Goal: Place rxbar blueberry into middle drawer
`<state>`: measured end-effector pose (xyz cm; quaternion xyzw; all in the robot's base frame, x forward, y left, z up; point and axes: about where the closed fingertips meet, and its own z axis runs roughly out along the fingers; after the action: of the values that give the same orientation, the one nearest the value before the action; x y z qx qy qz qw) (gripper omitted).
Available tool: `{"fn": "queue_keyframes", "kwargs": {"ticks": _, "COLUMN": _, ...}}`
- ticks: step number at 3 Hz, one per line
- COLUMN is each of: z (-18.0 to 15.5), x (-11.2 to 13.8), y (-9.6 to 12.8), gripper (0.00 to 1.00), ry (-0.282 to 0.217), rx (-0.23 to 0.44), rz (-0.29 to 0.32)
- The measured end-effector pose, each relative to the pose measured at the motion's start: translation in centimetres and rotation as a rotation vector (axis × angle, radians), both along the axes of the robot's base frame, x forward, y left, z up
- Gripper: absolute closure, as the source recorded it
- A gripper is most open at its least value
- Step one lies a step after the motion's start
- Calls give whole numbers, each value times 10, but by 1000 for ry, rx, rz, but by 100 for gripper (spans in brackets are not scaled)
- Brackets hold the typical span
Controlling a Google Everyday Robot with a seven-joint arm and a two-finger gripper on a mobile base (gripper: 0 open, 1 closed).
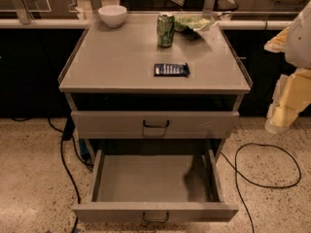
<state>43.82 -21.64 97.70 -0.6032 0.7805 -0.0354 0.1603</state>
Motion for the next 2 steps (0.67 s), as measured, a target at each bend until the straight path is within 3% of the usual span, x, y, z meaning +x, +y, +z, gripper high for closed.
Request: {"fn": "queue_keyframes", "kwargs": {"ticks": 2, "z": -5, "x": -6, "y": 6, "gripper": 0, "ry": 0, "rx": 0, "rz": 0}}
